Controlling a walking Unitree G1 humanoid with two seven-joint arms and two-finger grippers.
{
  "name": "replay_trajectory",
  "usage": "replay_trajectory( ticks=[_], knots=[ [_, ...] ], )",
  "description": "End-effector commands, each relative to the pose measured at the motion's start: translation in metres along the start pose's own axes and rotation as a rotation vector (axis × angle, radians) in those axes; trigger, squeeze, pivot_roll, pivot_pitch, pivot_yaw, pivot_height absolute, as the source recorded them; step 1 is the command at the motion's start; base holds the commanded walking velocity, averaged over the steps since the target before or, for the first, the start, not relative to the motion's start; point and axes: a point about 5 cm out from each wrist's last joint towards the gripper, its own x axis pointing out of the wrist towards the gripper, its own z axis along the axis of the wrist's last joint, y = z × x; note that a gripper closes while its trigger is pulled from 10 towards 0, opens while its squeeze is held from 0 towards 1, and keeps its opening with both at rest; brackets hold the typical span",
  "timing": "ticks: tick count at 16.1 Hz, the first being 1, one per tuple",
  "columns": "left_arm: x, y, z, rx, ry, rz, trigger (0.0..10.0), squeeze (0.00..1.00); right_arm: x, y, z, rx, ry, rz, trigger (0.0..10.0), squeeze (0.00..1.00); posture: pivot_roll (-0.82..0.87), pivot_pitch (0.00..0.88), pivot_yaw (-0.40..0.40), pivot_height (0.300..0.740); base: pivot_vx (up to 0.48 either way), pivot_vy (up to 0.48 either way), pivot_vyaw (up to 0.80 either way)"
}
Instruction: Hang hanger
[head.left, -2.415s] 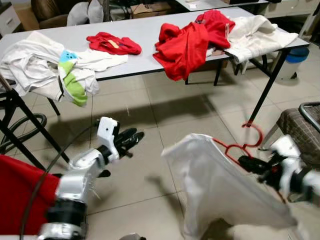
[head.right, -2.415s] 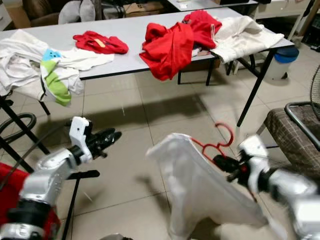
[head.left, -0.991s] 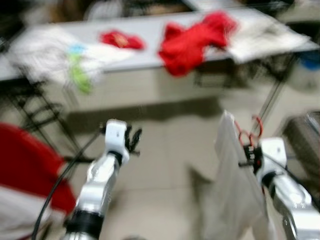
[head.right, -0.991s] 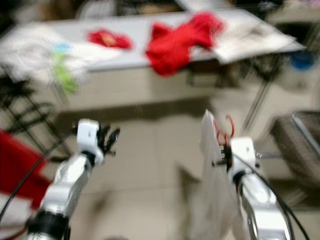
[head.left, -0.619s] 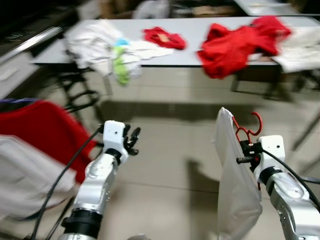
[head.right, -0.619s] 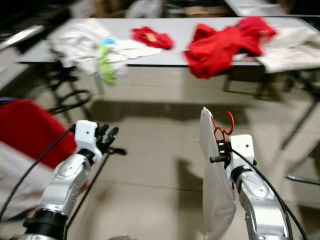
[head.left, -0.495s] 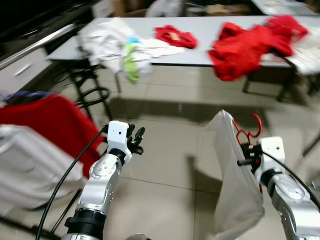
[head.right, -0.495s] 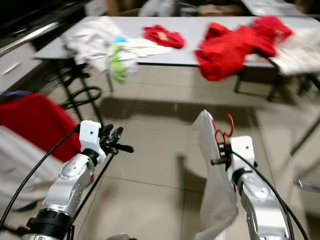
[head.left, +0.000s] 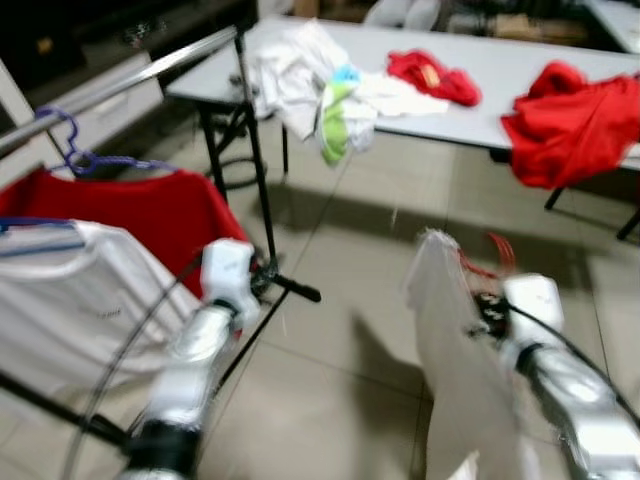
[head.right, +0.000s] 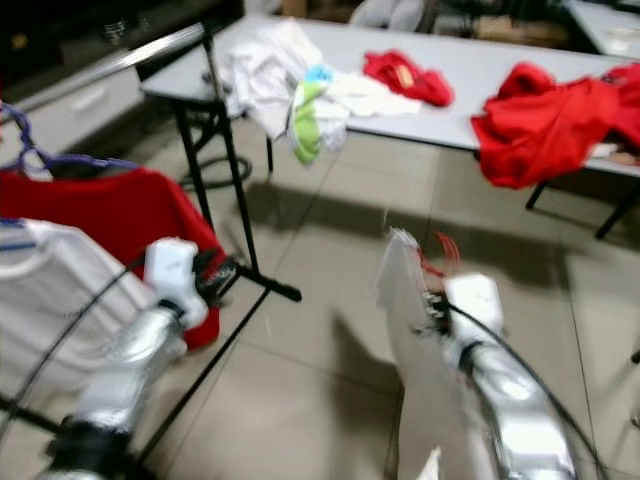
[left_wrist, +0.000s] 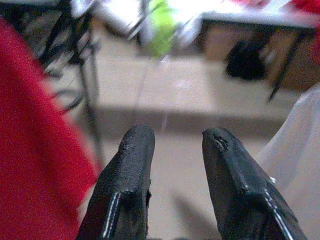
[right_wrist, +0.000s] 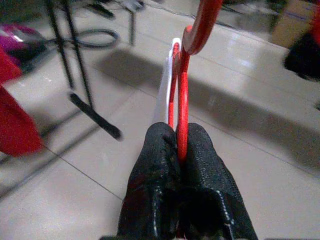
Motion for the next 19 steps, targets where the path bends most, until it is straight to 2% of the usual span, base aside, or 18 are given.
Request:
replay_trajectory(
  ticks=[1, 5, 9, 11, 13, 15, 17, 19],
  knots=[
    [0.005, -0.01, 0.009, -0.008, -0.036, -0.037, 10.0, 0.0, -0.003, -0.009, 0.006, -0.023, -0.027, -0.031, 10.0, 0.0, -0.14, 0.0, 0.057, 0.74, 0.386, 0.0, 0.74],
    [0.003, -0.011, 0.019, 0.006, -0.065, -0.072, 10.0, 0.0, -0.002, -0.011, 0.009, -0.031, -0.035, -0.019, 10.0, 0.0, -0.14, 0.0, 0.059, 0.74, 0.395, 0.0, 0.75],
    [-0.006, -0.009, 0.028, 0.012, -0.1, -0.09, 10.0, 0.0, -0.002, -0.006, 0.012, -0.075, -0.036, 0.072, 10.0, 0.0, -0.13, 0.0, 0.056, 0.74, 0.395, 0.0, 0.75],
    [-0.015, -0.007, 0.025, -0.01, -0.09, -0.058, 10.0, 0.0, 0.001, -0.014, 0.019, -0.096, -0.048, 0.058, 10.0, 0.0, -0.12, 0.0, 0.039, 0.74, 0.381, 0.0, 0.75],
    [-0.02, -0.003, 0.023, -0.088, -0.107, 0.015, 10.0, 0.0, 0.003, -0.021, 0.023, -0.124, -0.055, 0.04, 10.0, 0.0, -0.1, 0.0, 0.008, 0.74, 0.0, 0.0, 0.75],
    [-0.025, 0.002, 0.021, -0.089, -0.105, 0.063, 10.0, 0.0, 0.003, -0.032, 0.023, -0.115, -0.043, 0.003, 10.0, 0.0, -0.08, 0.0, -0.013, 0.74, 0.0, 0.0, 0.0],
    [-0.028, 0.003, 0.018, -0.092, -0.092, 0.104, 10.0, 0.0, 0.002, -0.04, 0.022, -0.103, -0.041, -0.018, 10.0, 0.0, -0.08, 0.0, -0.019, 0.74, 0.0, -0.48, 0.0],
    [-0.029, -0.002, 0.016, -0.054, -0.074, 0.079, 10.0, 0.0, 0.002, -0.044, 0.018, -0.145, -0.024, -0.038, 10.0, 0.0, -0.07, 0.0, -0.02, 0.74, 0.0, -0.48, 0.0]
  ],
)
